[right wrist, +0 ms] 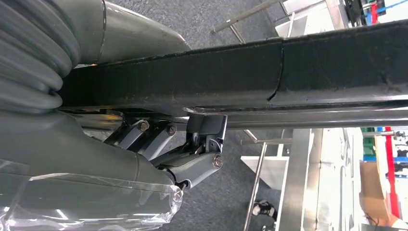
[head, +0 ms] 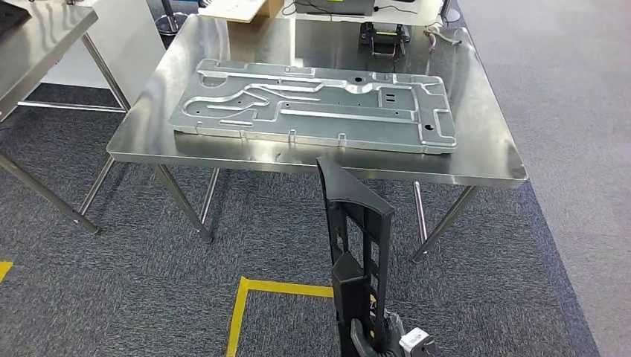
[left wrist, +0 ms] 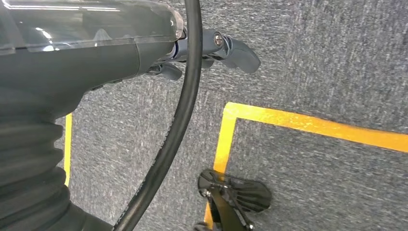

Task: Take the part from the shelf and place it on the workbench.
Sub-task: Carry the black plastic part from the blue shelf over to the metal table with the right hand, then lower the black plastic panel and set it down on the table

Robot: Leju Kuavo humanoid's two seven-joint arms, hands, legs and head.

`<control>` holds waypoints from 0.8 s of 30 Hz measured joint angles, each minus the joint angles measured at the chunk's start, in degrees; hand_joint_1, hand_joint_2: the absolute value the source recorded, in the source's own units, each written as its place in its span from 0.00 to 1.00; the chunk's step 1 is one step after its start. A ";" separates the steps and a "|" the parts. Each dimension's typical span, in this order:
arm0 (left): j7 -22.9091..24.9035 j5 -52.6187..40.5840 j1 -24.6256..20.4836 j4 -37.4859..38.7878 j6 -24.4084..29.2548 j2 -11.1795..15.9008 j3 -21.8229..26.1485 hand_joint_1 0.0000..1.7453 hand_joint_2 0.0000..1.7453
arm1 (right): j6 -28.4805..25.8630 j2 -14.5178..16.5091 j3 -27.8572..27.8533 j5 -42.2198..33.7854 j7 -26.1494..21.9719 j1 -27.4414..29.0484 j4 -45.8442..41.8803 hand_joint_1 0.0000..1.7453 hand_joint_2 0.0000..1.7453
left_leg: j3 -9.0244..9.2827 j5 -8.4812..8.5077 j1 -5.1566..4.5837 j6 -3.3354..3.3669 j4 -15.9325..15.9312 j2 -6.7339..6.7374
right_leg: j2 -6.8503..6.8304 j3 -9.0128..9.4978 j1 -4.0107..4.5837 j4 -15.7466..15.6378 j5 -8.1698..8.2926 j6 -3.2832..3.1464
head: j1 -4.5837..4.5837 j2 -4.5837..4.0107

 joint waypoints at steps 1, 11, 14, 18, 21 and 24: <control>0.07 -0.12 0.02 0.00 0.01 -0.05 0.07 0.00 1.00 | -0.05 0.00 0.00 0.15 0.00 -0.03 0.05 1.00 1.00 | 0.66 -0.58 0.01 -0.16 -0.04 -0.01 | -0.02 0.74 0.05 -3.33 2.96 -0.26 | 0.00 0.00; 0.18 -3.80 -1.31 -0.04 -0.79 0.03 0.19 0.00 1.00 | -12.22 -0.16 -2.82 12.84 5.41 -4.91 -4.58 1.00 1.00 | -2.73 -4.11 0.11 -2.72 9.44 0.17 | -0.08 4.48 0.33 -10.48 6.04 -3.06 | 0.05 0.00; 0.30 -5.55 -1.53 0.00 -1.54 0.31 0.09 0.00 1.00 | -18.18 -0.85 -4.97 20.94 10.25 -9.79 -5.62 1.00 1.00 | -8.26 -6.61 0.15 -2.95 14.84 0.18 | 0.13 5.83 0.32 -10.50 4.90 -3.14 | 0.04 0.00; 1.01 -7.77 -2.52 0.07 -1.96 0.56 -0.17 0.00 1.00 | -26.90 -2.32 -6.02 36.63 15.93 -19.22 -3.83 1.00 1.00 | -7.41 2.41 0.02 -2.65 4.07 0.41 | 0.49 7.99 0.41 -10.43 3.18 -2.46 | 0.05 0.00; 2.06 -9.07 -3.60 0.11 -2.02 0.59 -0.77 0.00 1.00 | -31.98 -2.71 -5.34 49.91 18.79 -24.83 -1.82 1.00 1.00 | -6.83 4.40 -0.39 -1.67 1.22 0.50 | 0.55 8.44 0.56 -10.25 2.66 -1.46 | 0.05 0.00; 3.10 -10.46 -4.88 0.13 -2.09 0.54 -1.77 0.00 1.00 | -35.05 -3.11 -2.62 65.32 21.64 -28.88 -0.43 1.00 1.00 | -5.36 4.63 -0.11 -0.50 0.21 0.29 | 0.31 7.68 0.45 -7.86 2.36 -0.59 | 0.07 0.00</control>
